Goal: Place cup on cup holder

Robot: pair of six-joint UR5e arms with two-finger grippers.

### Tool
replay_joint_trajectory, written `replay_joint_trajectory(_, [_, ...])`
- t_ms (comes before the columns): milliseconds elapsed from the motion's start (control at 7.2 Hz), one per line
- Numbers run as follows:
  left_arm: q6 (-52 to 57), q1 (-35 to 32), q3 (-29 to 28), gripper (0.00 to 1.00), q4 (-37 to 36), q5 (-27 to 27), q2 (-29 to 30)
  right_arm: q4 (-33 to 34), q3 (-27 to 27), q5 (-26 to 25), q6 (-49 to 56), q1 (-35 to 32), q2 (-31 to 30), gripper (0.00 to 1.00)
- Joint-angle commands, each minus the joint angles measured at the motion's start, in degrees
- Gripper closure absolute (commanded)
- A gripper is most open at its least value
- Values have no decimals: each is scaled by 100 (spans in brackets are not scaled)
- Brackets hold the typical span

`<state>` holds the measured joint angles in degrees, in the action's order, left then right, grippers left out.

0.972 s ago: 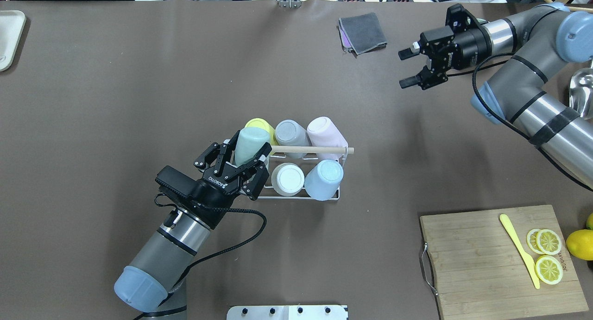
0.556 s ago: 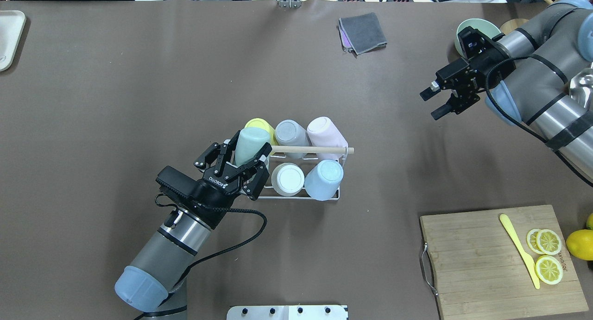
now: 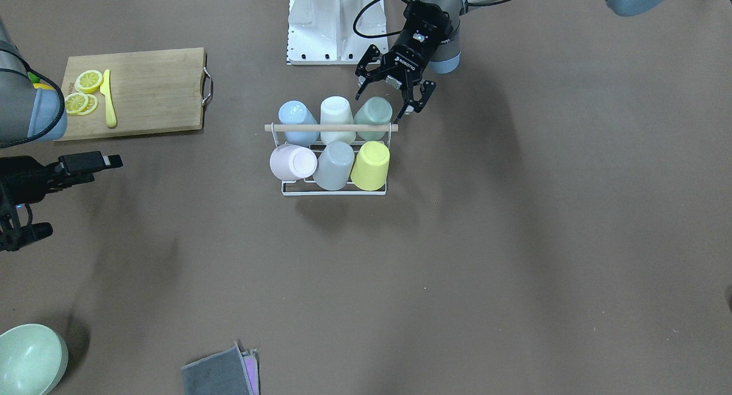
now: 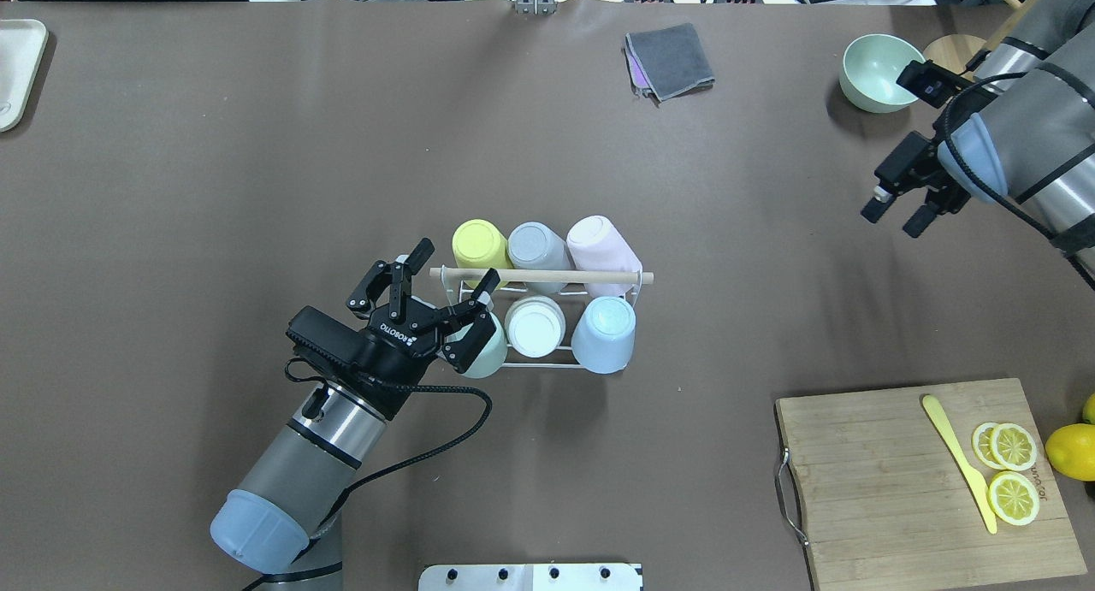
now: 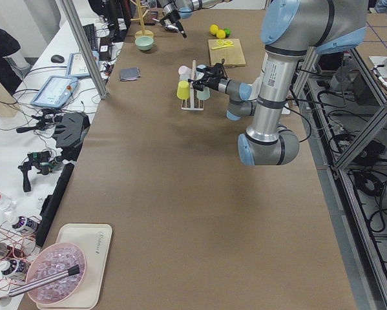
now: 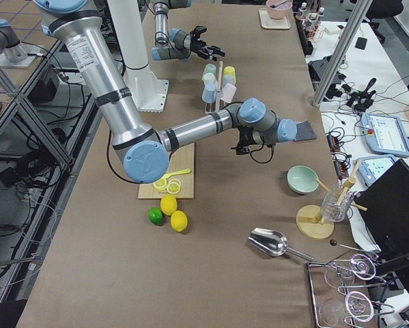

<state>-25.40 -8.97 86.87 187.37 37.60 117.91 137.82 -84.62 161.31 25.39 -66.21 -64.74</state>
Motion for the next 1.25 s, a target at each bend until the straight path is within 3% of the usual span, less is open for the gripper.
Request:
replay_joint_trajectory(0, [27, -8, 5, 4, 1, -24, -13, -1521, -761, -1624, -234, -94, -632, 1])
replay_joint_trajectory(139, [35, -43, 31, 4, 1, -50, -13, -2252, -1263, -2125, -245, -7, -1072, 1])
replay_joint_trajectory(417, [131, -629, 512, 4, -95, 11, -92, -2907, -1295, -2393, -297, -189, -1549, 4])
replay_joint_trajectory(694, [308, -1655, 497, 3, -348, 168, -215, -3705, -1285, -2516, -1459, -733, -1874, 5])
replay_joint_trajectory(972, [-24, -2798, 462, 3, -927, 468, -705, -3832, -1216, -2656, -3156, -1121, -2069, 2])
replay_joint_trajectory(1111, [-513, -3404, 279, 3, -1531, 990, -864, -3893, -1215, -2666, -3563, -1279, -2113, 2])
